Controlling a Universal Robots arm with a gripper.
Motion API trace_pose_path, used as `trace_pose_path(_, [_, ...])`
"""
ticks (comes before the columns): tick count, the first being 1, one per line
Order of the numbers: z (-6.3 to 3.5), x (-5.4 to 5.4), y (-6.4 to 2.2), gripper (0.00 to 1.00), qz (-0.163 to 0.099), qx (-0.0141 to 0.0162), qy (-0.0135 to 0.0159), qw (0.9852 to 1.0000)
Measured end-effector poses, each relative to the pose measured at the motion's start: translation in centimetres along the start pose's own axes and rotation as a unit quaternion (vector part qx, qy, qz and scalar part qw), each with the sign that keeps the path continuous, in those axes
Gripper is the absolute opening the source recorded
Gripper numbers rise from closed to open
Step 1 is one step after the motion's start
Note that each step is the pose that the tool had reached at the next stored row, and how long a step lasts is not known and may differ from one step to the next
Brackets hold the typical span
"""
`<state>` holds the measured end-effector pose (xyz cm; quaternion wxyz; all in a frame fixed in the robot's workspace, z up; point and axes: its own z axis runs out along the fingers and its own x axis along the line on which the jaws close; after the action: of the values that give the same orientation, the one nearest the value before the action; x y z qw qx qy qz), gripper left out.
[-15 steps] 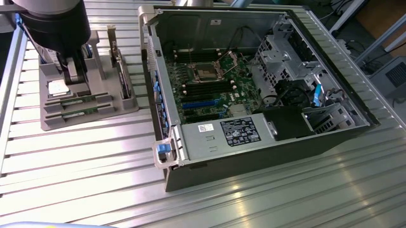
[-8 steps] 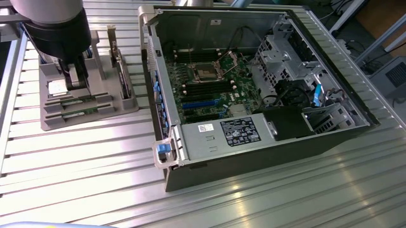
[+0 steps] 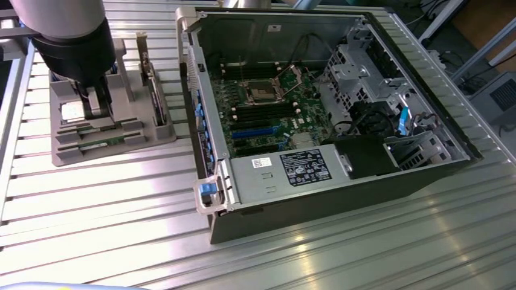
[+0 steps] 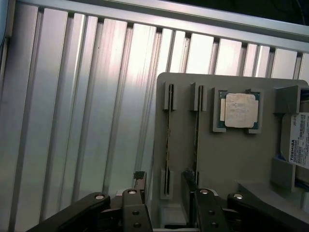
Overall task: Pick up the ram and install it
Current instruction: 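Pick up the ram and move it above insertion slot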
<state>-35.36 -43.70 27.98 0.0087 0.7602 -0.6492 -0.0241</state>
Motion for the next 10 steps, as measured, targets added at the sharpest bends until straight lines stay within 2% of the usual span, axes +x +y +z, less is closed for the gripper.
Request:
trace_pose_path(4, [0.51, 0.0, 0.3, 0.42, 0.0, 0.0001, -0.0001, 1.0])
trace_pose_path(5, [1.8, -0.1, 0.85, 0.42, 0.0, 0.0002, -0.0001, 1.0])
trace_pose_path(6, [2.05, -0.1, 0.9, 0.42, 0.0, 0.0001, -0.0001, 1.0])
trace_pose_path(10, [2.36, -0.1, 0.93, 0.42, 0.0, 0.0001, -0.0001, 1.0])
